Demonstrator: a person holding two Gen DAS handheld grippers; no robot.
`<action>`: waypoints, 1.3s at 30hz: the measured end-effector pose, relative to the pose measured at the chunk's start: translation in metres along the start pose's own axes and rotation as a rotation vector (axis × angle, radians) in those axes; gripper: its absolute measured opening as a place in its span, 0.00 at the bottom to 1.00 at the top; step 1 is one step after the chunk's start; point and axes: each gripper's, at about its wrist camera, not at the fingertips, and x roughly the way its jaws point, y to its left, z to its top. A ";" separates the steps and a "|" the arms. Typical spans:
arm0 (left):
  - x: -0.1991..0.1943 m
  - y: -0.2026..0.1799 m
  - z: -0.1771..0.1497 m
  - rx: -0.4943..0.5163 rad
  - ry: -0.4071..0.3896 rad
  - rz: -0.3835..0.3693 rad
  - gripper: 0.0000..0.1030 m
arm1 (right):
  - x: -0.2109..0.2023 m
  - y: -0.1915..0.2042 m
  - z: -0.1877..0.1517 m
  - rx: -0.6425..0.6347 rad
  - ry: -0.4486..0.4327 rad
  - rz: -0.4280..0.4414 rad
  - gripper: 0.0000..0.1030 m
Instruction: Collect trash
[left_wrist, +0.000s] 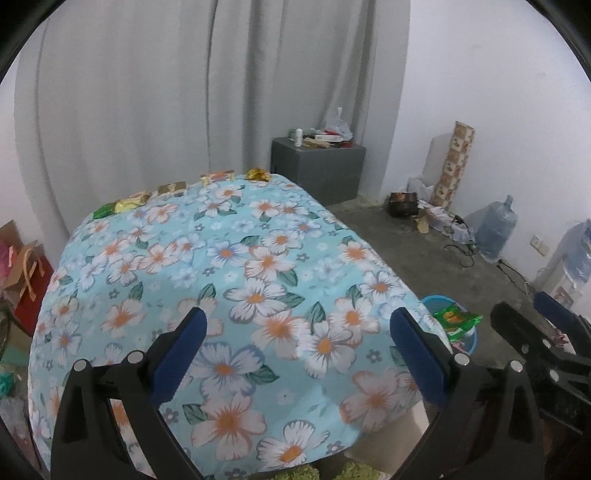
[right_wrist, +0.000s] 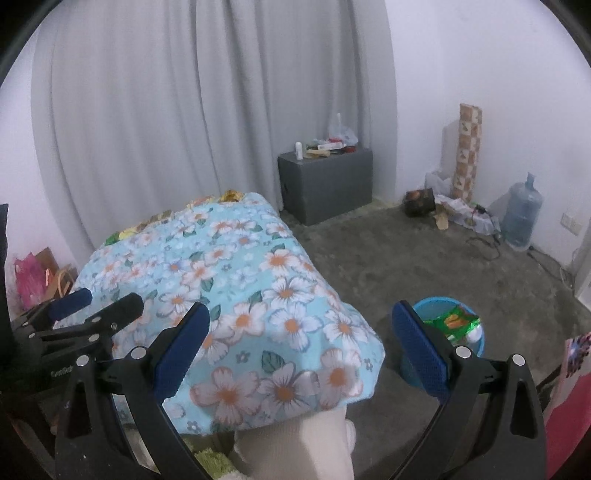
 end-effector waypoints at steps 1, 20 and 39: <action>-0.001 -0.001 -0.002 -0.001 0.002 0.006 0.95 | 0.001 0.001 -0.001 -0.012 0.013 -0.017 0.92; 0.009 -0.006 -0.040 0.028 0.132 0.137 0.95 | 0.018 -0.001 -0.035 -0.069 0.213 -0.050 0.92; 0.024 0.001 -0.039 0.004 0.186 0.188 0.95 | 0.028 -0.001 -0.045 -0.135 0.296 -0.097 0.92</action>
